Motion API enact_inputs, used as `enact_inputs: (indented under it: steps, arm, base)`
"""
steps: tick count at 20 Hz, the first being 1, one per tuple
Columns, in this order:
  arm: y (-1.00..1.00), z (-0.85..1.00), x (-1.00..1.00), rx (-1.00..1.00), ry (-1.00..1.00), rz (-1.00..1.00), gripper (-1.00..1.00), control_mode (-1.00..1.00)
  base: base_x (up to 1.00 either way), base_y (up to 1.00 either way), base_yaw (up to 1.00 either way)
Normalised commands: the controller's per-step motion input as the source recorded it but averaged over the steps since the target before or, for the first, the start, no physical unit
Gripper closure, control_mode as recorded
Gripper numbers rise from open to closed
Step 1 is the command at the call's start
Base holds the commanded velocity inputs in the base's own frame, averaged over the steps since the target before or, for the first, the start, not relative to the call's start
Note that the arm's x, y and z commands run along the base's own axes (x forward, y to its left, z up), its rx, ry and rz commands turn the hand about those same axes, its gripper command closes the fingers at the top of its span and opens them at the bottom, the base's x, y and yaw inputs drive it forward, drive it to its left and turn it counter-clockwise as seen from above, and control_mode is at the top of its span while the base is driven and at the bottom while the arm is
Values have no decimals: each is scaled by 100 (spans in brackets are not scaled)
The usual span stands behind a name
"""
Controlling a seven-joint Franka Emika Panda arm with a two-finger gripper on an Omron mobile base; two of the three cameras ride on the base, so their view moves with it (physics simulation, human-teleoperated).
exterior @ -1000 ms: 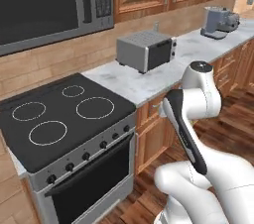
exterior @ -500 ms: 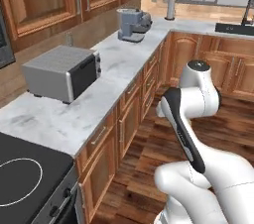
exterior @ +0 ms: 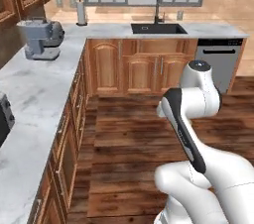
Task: Retrieve the butter from the fridge and place it on a plate on the dining table. Then retrieve the butter knife by the fridge and place it near the plate.
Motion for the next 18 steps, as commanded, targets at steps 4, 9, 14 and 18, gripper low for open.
enact_inputs:
  steps: [4,9,14,18]
  arm:
    - [0,0,0,0,0,0,100,100]
    - [0,0,0,0,0,0,100,100]
    - [0,0,0,0,0,0,100,100]
    - [0,0,0,0,0,0,100,100]
  base:
    - [90,33,-75]
    - [78,73,-73]
    - [100,64,-73]
    - [100,48,-72]
